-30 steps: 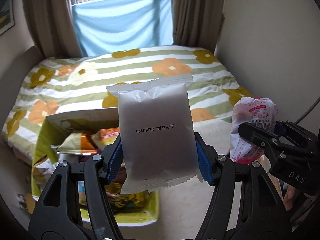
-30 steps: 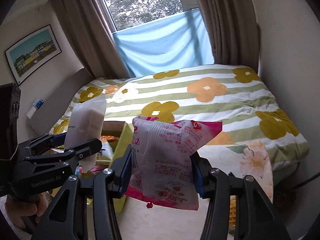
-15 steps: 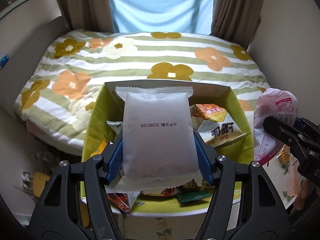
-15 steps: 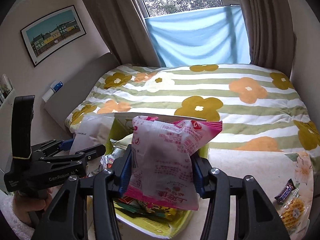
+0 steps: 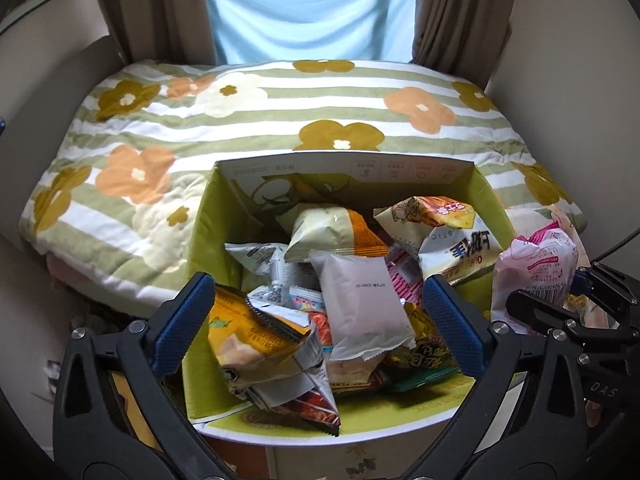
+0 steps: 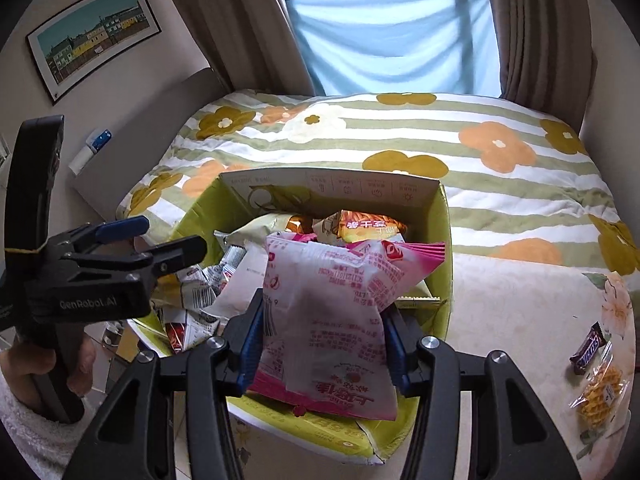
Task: Organize snacks
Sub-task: 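Carry both held packets over the yellow box and open both tools to drop them, then move both tools back toward the Snickers bar and waffle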
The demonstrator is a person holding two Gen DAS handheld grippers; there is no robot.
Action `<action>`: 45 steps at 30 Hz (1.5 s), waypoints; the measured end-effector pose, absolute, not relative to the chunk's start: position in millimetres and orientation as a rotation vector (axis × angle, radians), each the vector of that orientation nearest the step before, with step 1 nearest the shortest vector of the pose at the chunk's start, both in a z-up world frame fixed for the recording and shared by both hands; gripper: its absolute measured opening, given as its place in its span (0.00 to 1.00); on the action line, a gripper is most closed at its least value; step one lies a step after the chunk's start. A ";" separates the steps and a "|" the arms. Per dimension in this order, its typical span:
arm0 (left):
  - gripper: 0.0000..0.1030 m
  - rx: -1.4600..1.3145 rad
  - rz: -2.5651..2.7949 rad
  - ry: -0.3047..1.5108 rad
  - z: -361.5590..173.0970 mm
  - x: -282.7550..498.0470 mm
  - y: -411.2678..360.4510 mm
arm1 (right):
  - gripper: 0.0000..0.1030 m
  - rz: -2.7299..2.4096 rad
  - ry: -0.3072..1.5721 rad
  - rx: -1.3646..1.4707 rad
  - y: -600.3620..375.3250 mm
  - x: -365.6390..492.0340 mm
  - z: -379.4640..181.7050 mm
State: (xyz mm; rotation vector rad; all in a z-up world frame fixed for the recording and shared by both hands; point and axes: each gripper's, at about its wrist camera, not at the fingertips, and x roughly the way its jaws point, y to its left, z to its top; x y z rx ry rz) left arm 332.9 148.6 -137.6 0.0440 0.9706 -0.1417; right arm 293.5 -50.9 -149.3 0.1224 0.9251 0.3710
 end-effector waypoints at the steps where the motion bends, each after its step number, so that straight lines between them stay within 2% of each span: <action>1: 1.00 0.033 -0.138 0.974 -138.1 331.3 151.8 | 0.46 0.379 0.935 0.112 -49.7 292.9 -150.7; 4: 1.00 0.002 -0.132 0.983 -140.3 328.4 158.8 | 0.51 0.408 0.967 0.094 -44.6 295.2 -156.1; 5: 1.00 0.001 -0.128 0.986 -141.2 327.1 159.4 | 0.60 0.408 0.978 0.078 -41.8 296.0 -158.3; 6: 1.00 0.004 -0.124 0.988 -142.2 325.9 159.9 | 0.76 0.400 0.981 0.061 -39.4 295.4 -159.7; 8: 1.00 0.008 -0.109 0.990 -143.6 322.0 160.7 | 0.93 0.378 0.960 0.044 -38.0 292.9 -161.3; 28: 1.00 -0.018 -0.144 0.932 -124.1 296.8 155.1 | 0.94 0.307 0.871 0.089 -57.5 264.6 -138.3; 41: 1.00 0.063 -0.372 0.898 -113.8 300.4 67.1 | 0.94 -0.051 0.843 0.205 -152.5 226.6 -135.7; 45: 1.00 0.111 -0.430 0.894 -113.3 303.1 25.1 | 0.99 -0.167 0.847 0.268 -195.3 215.5 -142.0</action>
